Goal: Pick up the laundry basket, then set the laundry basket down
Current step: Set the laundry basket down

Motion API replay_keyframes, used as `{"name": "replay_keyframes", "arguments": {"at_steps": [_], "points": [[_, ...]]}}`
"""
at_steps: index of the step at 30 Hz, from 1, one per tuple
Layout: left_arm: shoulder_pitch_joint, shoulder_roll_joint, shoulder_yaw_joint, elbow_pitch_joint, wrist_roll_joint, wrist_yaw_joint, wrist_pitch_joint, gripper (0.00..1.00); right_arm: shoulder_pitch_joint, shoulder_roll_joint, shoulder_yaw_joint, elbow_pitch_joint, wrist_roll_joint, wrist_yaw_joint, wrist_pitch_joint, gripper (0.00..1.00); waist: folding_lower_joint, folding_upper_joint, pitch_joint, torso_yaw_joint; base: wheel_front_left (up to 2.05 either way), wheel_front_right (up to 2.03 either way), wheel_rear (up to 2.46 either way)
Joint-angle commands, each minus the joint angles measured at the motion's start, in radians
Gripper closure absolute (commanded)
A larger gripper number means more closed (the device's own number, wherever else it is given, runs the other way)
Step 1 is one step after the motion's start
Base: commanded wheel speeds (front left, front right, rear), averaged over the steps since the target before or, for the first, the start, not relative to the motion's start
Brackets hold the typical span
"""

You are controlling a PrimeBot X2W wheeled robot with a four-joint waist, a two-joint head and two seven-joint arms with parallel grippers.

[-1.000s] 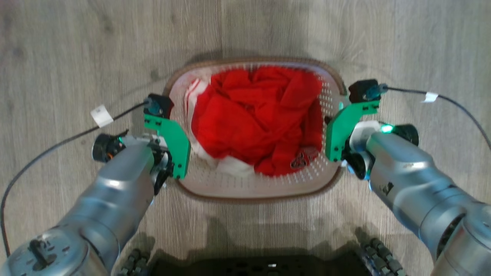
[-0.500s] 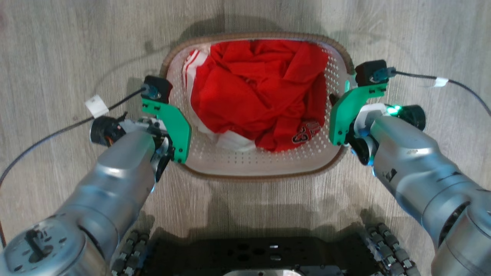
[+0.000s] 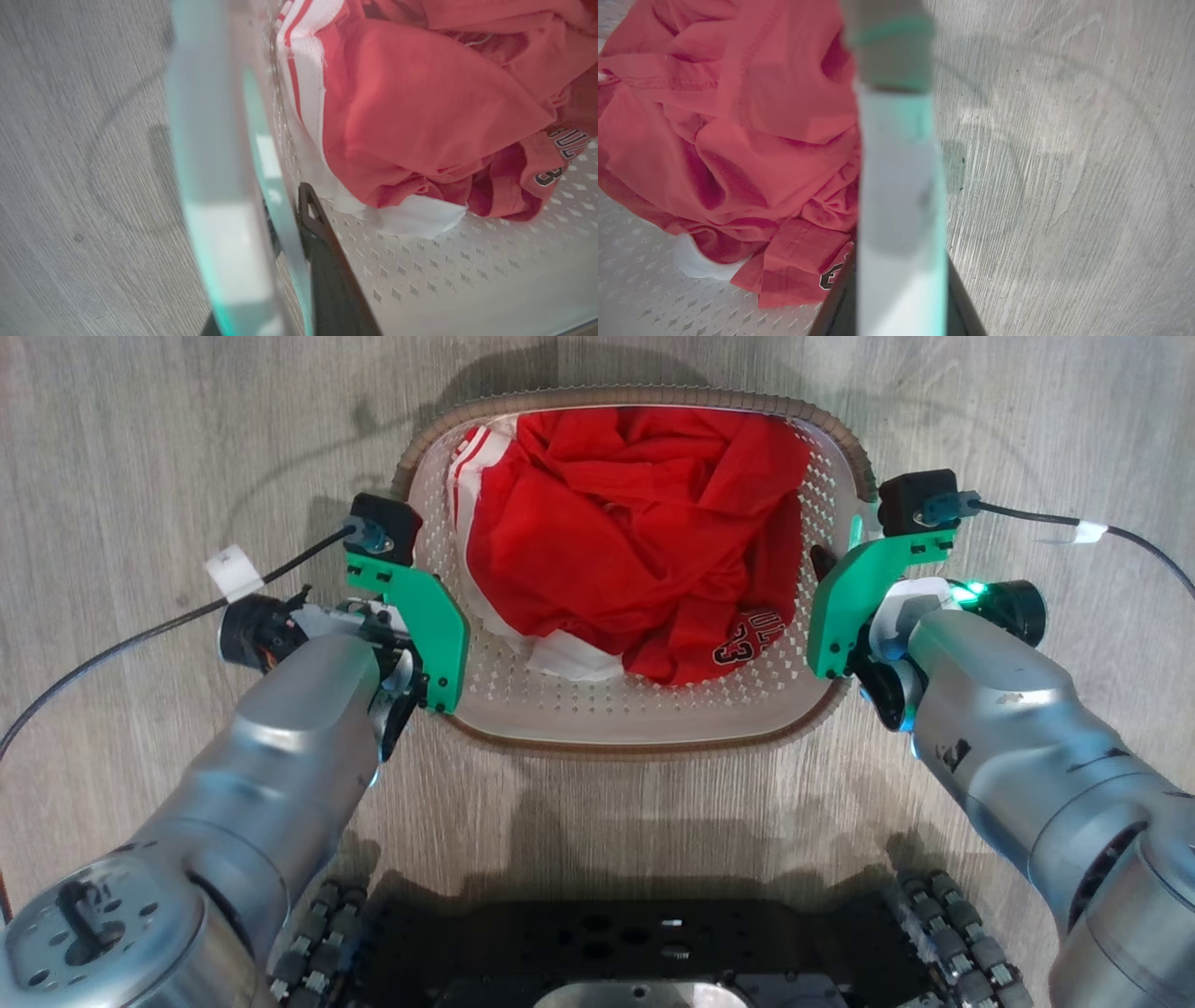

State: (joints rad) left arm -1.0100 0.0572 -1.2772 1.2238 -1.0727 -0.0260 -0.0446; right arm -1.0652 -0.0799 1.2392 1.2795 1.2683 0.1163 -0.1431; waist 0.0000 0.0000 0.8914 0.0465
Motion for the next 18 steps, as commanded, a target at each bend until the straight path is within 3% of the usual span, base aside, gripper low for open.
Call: {"name": "replay_keyframes", "arguments": {"at_steps": [1,13,14,15,16,18], "points": [[-0.018,-0.007,0.004,-0.023,0.01,-0.003,-0.009,1.0,0.032,0.029,0.016,-0.011,-0.01,0.014,-0.011,1.0,0.0,0.0,0.004,0.002,0.0,0.0,0.0],[-0.025,-0.007,0.001,-0.034,0.012,0.01,-0.006,1.0,0.02,0.019,0.015,0.001,-0.014,0.014,-0.01,1.0,0.0,0.0,0.025,0.013,0.0,0.0,0.0],[-0.029,-0.007,0.001,-0.032,0.017,0.021,-0.016,0.56,0.017,0.018,0.013,0.003,-0.013,0.014,-0.017,0.8,0.0,0.0,0.027,0.014,0.0,0.0,0.0],[-0.031,-0.007,0.0,-0.029,0.019,0.032,-0.023,0.02,0.015,0.017,0.009,0.004,-0.012,0.014,-0.026,0.09,0.0,0.0,0.028,0.014,0.0,0.0,0.0],[-0.031,-0.007,0.0,-0.025,0.016,0.04,-0.022,0.0,0.014,0.017,0.004,0.005,-0.008,0.014,-0.029,0.0,0.0,0.0,0.029,0.015,0.0,0.0,0.0],[-0.032,-0.007,0.0,-0.024,0.013,0.049,-0.021,0.0,0.014,0.016,0.003,0.007,-0.008,0.014,-0.03,0.0,0.0,0.0,0.031,0.017,0.0,0.0,0.0]]}}
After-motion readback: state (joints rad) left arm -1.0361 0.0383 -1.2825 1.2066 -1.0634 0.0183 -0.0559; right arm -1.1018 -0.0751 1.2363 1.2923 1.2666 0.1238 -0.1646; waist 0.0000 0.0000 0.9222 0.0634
